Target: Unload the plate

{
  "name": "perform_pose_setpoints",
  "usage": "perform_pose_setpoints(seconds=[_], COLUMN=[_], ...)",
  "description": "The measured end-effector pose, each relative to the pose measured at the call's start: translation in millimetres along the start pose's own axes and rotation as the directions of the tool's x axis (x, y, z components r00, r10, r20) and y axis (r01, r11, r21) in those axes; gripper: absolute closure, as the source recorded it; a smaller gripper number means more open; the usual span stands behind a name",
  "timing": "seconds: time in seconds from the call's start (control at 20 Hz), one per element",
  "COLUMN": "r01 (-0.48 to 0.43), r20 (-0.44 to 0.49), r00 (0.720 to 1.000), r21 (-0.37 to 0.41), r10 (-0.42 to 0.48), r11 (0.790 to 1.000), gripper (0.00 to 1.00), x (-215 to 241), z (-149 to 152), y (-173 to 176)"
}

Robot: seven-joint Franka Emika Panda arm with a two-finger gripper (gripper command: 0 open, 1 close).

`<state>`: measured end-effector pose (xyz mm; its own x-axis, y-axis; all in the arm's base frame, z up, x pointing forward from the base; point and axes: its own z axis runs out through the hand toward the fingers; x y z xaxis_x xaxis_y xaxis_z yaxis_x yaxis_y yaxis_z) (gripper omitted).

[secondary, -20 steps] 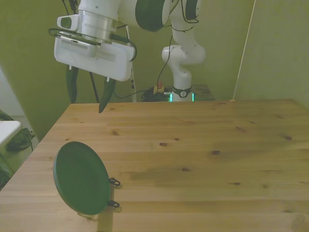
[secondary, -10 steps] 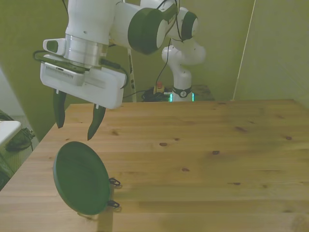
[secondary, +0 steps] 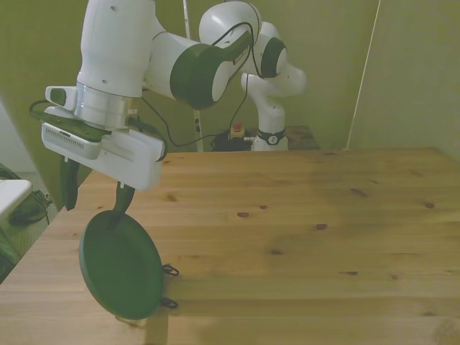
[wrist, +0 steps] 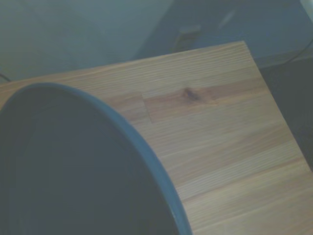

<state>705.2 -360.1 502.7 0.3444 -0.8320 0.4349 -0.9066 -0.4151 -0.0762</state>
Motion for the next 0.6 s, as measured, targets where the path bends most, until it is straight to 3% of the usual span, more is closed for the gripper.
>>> perform_pose_setpoints(seconds=[0.6], r01=[0.006], r20=[0.003], r00=[1.0], r21=[0.001], r10=[-0.006], r11=[1.0], gripper=[1.0], x=[-2.7], z=[4.8], y=[-5.6])
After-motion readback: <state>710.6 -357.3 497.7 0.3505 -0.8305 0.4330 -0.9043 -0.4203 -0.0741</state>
